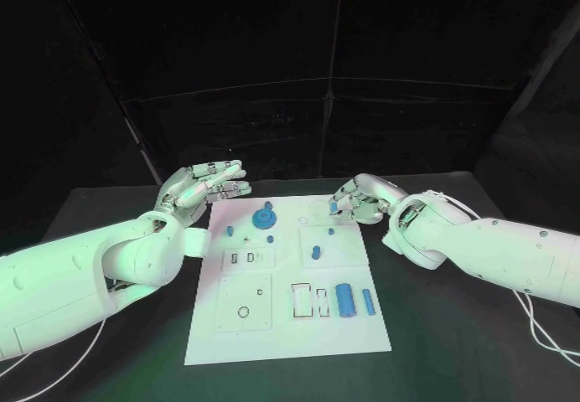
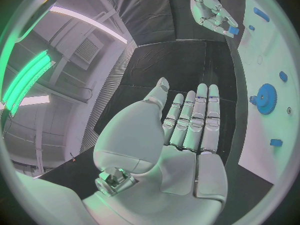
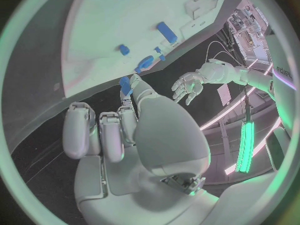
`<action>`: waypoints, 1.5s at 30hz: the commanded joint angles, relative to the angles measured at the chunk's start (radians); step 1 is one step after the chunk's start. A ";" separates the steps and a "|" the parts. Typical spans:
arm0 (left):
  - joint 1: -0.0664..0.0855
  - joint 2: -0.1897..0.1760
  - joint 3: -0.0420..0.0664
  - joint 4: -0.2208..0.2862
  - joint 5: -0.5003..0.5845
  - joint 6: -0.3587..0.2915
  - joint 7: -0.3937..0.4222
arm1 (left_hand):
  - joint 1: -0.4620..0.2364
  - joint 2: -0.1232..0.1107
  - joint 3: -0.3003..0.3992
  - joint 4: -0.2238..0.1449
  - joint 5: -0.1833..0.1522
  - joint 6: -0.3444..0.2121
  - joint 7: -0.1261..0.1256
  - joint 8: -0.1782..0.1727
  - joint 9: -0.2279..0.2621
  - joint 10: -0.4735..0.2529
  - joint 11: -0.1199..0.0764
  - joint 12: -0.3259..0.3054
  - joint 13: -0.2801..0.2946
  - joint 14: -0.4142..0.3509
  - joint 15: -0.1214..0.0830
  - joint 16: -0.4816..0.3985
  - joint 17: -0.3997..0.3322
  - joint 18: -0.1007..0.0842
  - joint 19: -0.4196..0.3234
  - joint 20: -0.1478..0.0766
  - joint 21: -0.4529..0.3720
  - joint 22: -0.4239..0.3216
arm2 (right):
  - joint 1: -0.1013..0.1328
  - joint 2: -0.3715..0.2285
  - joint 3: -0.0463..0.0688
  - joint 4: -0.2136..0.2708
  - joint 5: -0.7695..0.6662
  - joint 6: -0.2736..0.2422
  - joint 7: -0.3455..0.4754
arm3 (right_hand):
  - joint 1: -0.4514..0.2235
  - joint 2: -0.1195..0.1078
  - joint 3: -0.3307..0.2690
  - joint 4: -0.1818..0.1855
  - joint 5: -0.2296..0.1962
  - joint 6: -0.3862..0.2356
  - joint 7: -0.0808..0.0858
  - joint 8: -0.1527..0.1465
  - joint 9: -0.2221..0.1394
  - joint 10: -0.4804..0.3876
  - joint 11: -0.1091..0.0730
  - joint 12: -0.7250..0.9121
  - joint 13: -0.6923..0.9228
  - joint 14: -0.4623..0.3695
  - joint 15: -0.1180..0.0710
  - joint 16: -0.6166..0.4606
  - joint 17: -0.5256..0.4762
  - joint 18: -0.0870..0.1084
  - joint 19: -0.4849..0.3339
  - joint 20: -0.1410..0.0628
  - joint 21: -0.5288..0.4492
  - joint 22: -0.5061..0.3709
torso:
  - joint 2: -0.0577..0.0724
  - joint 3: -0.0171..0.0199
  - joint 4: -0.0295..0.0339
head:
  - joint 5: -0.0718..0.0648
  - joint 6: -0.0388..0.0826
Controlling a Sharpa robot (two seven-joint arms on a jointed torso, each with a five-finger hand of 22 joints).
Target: Assemble the parts on the task board
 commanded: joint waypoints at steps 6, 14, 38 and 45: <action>0.003 0.009 0.001 -0.018 0.002 0.004 0.015 | 0.004 0.004 0.001 -0.007 0.002 0.003 0.034 -0.006 -0.002 -0.001 0.004 -0.007 -0.001 -0.002 -0.002 -0.006 -0.001 0.013 -0.001 0.003 -0.005 -0.001 | 0.008 0.072 0.004 0.057 -0.074 -0.019 -0.115 | -0.005 0.005 0.007 0.001 0.006 0.009 -0.002 0.005 0.002 -0.004 -0.005 -0.007 0.046 0.082 -0.005 0.003 0.154 -0.015 0.003 -0.006 0.004 0.002 | -0.010 -0.0083 0.0042 | 0.049 -0.013; 0.003 0.025 0.001 -0.047 0.022 -0.003 0.021 | 0.003 0.004 0.001 -0.007 0.002 0.003 0.033 -0.006 -0.002 -0.001 0.004 -0.006 -0.001 -0.002 -0.002 -0.006 -0.001 0.013 -0.001 0.003 -0.005 -0.001 | 0.009 0.181 0.004 0.033 -0.081 0.008 -0.150 | -0.008 0.005 0.009 0.002 0.007 0.013 -0.003 0.006 0.003 -0.007 -0.006 -0.010 0.042 0.082 -0.006 0.002 0.153 -0.015 0.005 -0.006 0.005 0.006 | -0.011 -0.0093 0.0029 | 0.146 -0.042; 0.006 0.054 0.001 -0.082 0.027 -0.001 0.025 | 0.003 0.005 0.001 -0.008 0.002 0.004 0.033 -0.006 -0.001 0.000 0.004 -0.006 -0.001 -0.001 -0.002 -0.006 -0.001 0.013 0.000 0.003 -0.006 -0.001 | -0.029 0.371 -0.022 -0.069 -0.198 0.139 -0.208 | -0.015 0.000 0.009 0.003 0.008 0.012 -0.003 0.005 0.002 -0.011 -0.006 -0.016 0.037 0.081 -0.007 0.000 0.149 -0.015 0.004 -0.007 0.004 0.003 | -0.011 -0.0056 0.0003 | 0.206 -0.058; 0.006 0.059 0.001 -0.087 0.027 0.001 0.025 | 0.002 0.005 0.001 -0.008 0.002 0.005 0.033 -0.005 -0.001 0.001 0.004 -0.006 -0.001 -0.001 -0.002 -0.006 -0.001 0.013 0.000 0.002 -0.006 -0.001 | -0.039 0.381 -0.023 -0.080 -0.216 0.148 -0.214 | -0.017 -0.002 0.009 0.003 0.011 0.011 -0.004 0.004 0.002 -0.010 -0.006 -0.015 0.038 0.081 -0.007 0.000 0.149 -0.015 0.004 -0.007 0.004 0.004 | -0.010 -0.0063 0.0033 | 0.200 -0.060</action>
